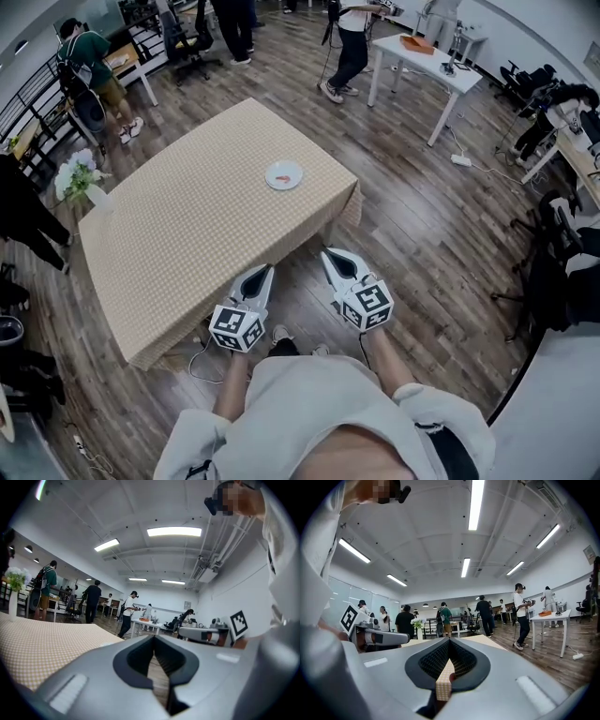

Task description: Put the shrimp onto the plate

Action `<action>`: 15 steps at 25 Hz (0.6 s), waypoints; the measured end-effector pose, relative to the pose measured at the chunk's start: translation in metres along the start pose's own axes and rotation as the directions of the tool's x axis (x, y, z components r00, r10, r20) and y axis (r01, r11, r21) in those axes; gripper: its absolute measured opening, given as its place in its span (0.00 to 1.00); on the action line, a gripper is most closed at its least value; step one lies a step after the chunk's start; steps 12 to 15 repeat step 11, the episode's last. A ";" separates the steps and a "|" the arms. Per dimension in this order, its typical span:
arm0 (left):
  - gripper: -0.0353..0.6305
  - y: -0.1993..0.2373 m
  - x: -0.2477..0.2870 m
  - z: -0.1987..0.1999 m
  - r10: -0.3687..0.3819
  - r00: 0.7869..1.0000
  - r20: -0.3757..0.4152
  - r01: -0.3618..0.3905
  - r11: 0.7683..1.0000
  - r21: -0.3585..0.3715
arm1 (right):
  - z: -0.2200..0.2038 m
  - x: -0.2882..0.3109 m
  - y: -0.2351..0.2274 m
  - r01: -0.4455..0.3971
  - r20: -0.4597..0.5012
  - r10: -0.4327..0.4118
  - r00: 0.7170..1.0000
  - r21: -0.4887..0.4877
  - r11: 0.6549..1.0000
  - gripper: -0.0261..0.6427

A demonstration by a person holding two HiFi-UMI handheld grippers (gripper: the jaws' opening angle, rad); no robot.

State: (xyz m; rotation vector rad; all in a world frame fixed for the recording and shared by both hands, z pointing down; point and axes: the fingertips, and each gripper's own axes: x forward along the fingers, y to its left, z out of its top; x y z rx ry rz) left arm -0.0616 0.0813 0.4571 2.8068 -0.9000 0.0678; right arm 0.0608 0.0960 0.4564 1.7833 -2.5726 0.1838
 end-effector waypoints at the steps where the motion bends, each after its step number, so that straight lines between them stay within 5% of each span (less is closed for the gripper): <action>1: 0.07 -0.005 0.002 -0.001 -0.002 1.000 0.000 0.002 1.000 0.001 | -0.002 -0.003 -0.001 -0.002 -0.004 0.002 1.000 -0.002 1.000 0.03; 15: 0.07 -0.031 0.005 -0.009 -0.017 1.000 -0.009 0.017 1.000 0.000 | -0.011 -0.018 -0.001 -0.019 -0.016 0.019 1.000 -0.003 1.000 0.03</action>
